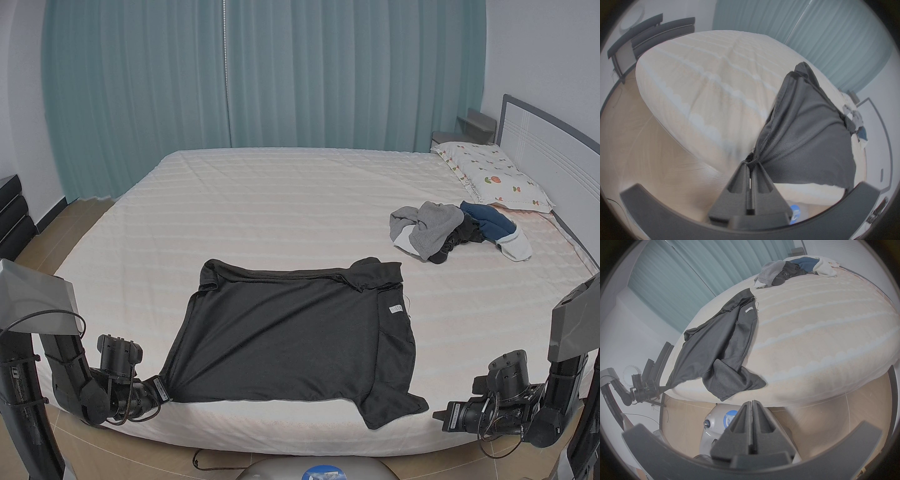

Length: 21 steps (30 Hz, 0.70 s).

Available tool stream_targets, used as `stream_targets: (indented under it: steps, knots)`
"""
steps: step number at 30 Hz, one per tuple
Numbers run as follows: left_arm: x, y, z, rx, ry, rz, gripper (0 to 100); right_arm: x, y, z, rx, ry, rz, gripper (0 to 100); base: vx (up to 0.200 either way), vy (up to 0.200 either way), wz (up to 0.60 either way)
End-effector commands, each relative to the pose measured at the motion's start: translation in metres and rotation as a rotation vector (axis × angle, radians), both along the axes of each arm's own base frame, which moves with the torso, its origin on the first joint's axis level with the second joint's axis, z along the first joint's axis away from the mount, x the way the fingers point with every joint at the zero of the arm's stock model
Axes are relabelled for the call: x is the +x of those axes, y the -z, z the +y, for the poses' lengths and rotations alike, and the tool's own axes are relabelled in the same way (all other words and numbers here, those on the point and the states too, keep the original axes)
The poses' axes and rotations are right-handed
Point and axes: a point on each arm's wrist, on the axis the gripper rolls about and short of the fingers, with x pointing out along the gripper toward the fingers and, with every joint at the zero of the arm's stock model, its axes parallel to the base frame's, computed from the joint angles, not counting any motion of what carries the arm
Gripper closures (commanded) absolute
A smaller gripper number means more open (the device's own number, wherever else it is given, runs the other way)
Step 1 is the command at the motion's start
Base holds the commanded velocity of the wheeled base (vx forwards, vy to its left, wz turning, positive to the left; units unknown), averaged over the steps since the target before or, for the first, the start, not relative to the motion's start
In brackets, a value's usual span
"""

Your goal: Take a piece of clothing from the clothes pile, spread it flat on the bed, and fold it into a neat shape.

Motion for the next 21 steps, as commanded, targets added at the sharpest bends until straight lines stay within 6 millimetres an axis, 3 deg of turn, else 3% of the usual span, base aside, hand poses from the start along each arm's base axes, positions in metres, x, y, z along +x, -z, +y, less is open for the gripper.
stream_targets:
  steps: [1, 2, 11, 18, 19, 21]
  knots:
    - [-0.013, 0.001, 0.004, 0.06, 0.032, 0.066, 100, 0.0, -0.001, -0.001, 0.003, 0.001, -0.005, 100, 0.0, 0.0, 0.0]
    - [-0.016, 0.003, 0.004, 0.082, 0.04, 0.093, 100, 0.001, 0.0, -0.001, 0.005, 0.0, -0.001, 0, 0.0, 0.0, 0.0]
    - [-0.017, 0.003, 0.008, 0.15, 0.015, 0.093, 100, 0.022, 0.01, 0.009, 0.057, -0.014, -0.047, 0, 0.0, 0.0, 0.0]
    - [-0.012, 0.006, 0.008, 0.142, 0.012, 0.089, 100, 0.032, 0.031, 0.013, 0.078, -0.033, -0.033, 0, 0.0, 0.0, 0.0]
    - [-0.012, 0.006, 0.008, 0.142, 0.011, 0.087, 100, 0.032, 0.033, 0.013, 0.078, -0.034, -0.031, 100, 0.0, 0.0, 0.0]
    - [-0.012, 0.006, 0.008, 0.14, 0.012, 0.08, 100, 0.035, 0.036, 0.014, 0.08, -0.036, -0.038, 100, 0.0, 0.0, 0.0]
